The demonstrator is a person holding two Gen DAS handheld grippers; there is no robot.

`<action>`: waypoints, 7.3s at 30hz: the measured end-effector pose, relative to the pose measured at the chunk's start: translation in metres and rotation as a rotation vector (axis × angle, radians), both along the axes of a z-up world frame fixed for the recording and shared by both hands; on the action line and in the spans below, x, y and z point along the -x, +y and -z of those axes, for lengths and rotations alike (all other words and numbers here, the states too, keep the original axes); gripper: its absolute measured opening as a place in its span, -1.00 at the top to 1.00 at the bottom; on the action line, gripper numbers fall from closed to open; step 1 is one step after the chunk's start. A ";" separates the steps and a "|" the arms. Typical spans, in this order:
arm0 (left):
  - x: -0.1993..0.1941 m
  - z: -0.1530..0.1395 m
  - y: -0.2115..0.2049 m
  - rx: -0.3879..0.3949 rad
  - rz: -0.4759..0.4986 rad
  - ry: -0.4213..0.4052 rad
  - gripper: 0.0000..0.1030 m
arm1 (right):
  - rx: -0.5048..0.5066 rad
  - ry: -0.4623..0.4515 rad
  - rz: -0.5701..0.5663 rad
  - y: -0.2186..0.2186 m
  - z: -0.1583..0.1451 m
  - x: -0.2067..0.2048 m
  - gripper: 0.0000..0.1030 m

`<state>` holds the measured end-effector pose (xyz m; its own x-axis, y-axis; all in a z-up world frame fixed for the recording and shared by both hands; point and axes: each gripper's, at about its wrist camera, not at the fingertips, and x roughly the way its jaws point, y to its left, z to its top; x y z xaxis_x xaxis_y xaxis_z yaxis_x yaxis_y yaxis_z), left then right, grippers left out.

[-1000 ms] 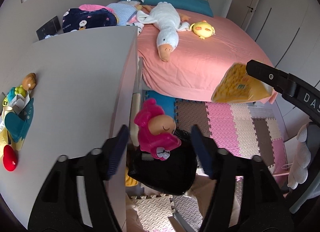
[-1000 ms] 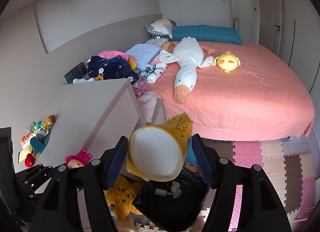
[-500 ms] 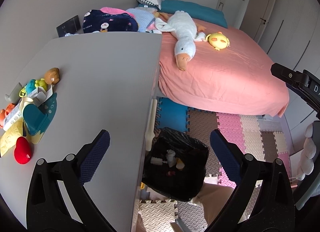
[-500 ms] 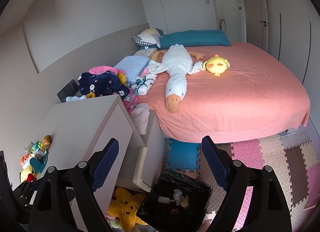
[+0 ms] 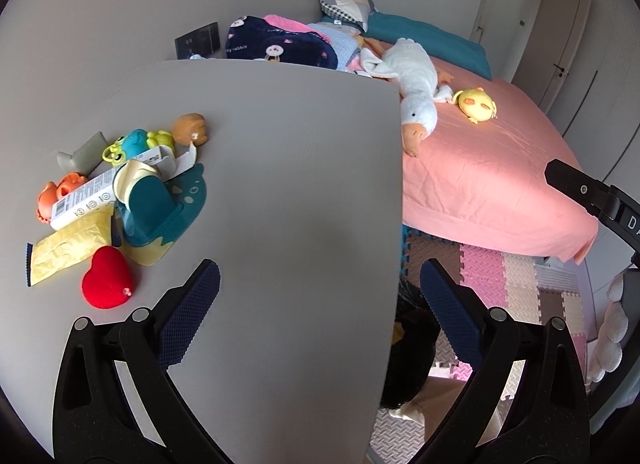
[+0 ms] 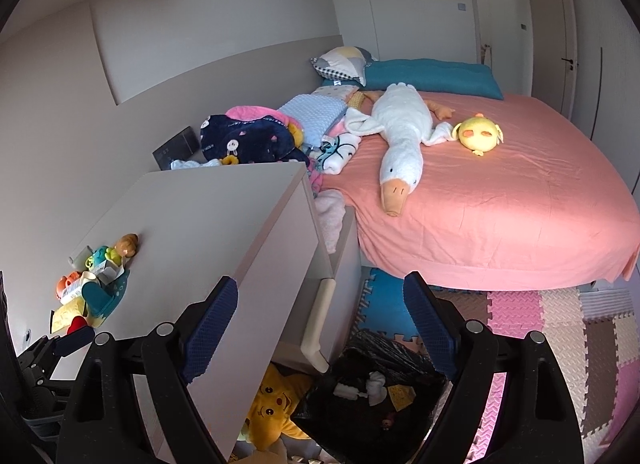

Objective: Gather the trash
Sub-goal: 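Return to the table and grasp the red heart toy with the left gripper, then grasp the teal cup toy with the cream lid with the right gripper, then carry the red heart and teal cup toy over the black bin and open both grippers, then grasp the yellow snack wrapper with the left gripper while the right gripper grasps the white box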

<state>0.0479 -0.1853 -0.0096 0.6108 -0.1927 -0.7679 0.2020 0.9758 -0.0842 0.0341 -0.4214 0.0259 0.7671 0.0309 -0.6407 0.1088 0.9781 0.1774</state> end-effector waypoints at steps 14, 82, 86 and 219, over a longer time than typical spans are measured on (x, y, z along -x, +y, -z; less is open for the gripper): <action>-0.001 0.001 0.081 -0.029 -0.162 -0.026 -0.88 | -0.017 0.012 -0.115 0.059 0.005 -0.015 -0.65; -0.008 0.017 0.224 -0.001 -0.363 0.023 0.05 | -0.103 0.191 -0.348 0.282 0.063 -0.097 -0.56; -0.008 0.017 0.225 0.003 -0.362 0.026 0.05 | -0.039 0.163 -0.354 0.290 0.064 -0.096 -0.45; 0.010 -0.006 0.014 -0.032 -0.061 -0.001 -0.89 | -0.002 -0.002 -0.055 0.031 -0.003 -0.011 -0.61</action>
